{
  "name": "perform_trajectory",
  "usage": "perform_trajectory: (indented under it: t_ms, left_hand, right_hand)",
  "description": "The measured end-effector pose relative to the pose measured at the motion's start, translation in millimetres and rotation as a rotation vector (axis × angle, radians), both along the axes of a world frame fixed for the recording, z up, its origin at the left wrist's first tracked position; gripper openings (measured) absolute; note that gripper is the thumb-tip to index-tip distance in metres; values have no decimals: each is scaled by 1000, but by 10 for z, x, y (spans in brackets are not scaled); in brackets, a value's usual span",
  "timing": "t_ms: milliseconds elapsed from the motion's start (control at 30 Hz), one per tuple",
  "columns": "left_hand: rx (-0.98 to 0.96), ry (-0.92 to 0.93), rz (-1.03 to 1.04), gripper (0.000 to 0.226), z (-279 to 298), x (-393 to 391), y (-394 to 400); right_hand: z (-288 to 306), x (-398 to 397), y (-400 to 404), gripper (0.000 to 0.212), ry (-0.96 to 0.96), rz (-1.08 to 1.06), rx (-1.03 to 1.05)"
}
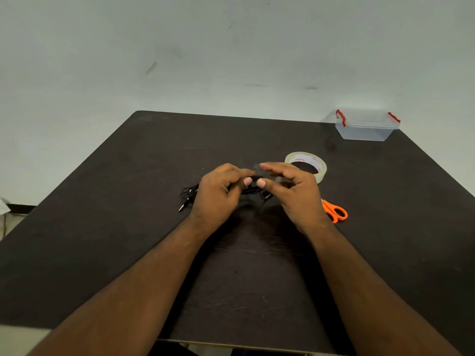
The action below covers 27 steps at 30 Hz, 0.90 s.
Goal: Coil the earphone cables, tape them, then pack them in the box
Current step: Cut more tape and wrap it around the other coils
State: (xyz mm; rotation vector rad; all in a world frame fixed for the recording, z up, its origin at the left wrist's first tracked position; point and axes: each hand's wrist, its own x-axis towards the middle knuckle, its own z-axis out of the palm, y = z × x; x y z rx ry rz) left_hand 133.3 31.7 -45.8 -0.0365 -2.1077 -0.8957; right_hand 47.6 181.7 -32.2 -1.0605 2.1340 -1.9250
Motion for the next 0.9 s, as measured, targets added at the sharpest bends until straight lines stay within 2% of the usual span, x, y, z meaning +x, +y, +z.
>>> perform_trajectory:
  t_ms: [100, 133, 267, 333, 667, 800, 900]
  left_hand:
    - [-34, -31, -43, 19, -20, -3, 27]
    - [-38, -45, -49, 19, -31, -8, 28]
    - [-44, -121, -64, 18, -64, -33, 2]
    - [-35, -119, -76, 17, -69, -34, -4]
    - [-92, -56, -45, 18, -38, -23, 55]
    - [-71, -21, -36, 23, -36, -2, 116]
    - [-86, -3, -39, 25, -17, -7, 159]
  right_hand:
    - [-17, 11, -30, 19, -154, 12, -122]
    - [-21, 5, -21, 19, -143, 11, -136]
    - [-36, 10, 9, 12, 163, -20, -72]
    - [-38, 10, 10, 12, 159, -34, -70]
    - [-24, -33, -12, 16, -269, 14, -97]
    - [5, -43, 24, 8, -518, 117, -103]
    - [26, -62, 42, 6, -600, 112, -71]
